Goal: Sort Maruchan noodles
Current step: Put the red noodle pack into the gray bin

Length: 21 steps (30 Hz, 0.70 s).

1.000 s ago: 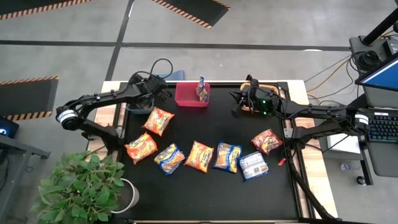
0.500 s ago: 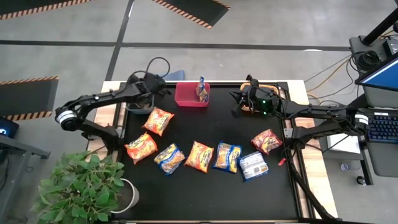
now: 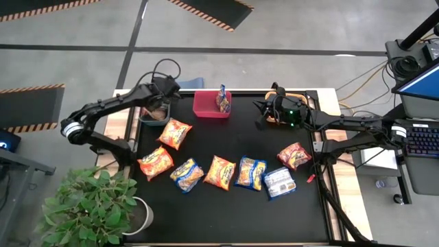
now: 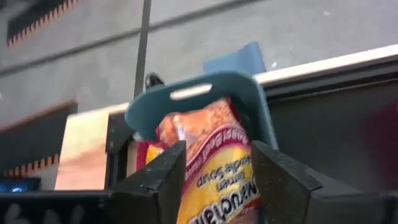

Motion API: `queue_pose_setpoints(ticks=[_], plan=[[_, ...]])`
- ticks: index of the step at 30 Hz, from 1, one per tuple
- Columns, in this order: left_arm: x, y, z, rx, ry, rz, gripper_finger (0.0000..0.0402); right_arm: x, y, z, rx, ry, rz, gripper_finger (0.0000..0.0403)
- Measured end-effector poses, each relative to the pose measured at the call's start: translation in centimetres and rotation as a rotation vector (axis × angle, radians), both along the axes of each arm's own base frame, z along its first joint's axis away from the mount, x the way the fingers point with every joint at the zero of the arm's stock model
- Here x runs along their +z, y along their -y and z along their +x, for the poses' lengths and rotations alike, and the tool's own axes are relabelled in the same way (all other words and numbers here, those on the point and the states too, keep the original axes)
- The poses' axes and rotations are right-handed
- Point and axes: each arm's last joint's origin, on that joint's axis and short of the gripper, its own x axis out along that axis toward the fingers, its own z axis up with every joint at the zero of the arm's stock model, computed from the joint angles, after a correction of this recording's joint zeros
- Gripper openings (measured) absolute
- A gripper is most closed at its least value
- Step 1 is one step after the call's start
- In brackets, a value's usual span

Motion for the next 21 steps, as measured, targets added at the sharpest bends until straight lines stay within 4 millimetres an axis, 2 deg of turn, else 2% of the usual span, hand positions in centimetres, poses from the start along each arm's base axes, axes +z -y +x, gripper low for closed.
queue_pose_setpoints(ticks=[5, 9, 15, 21], plan=[[-0.2, 0.1, -0.3, 0.027, -0.005, -0.015, 0.0206, -0.1, 0.0, 0.0, 0.0, -0.011, 0.004, 0.0009], [-0.2, 0.1, -0.3, 0.022, -0.009, -0.017, 0.0221, -0.1, 0.0, 0.0, 0.0, -0.01, 0.004, 0.0009], [-0.5, -0.2, -0.7, 0.047, -0.052, -0.008, 0.0213, -0.1, 0.0, 0.0, 0.0, -0.01, 0.005, 0.0009], [-2.4, -0.8, -0.7, 0.063, -0.102, -0.062, 0.019, -0.1, 0.0, 0.0, 0.0, -0.011, 0.005, 0.0009]])
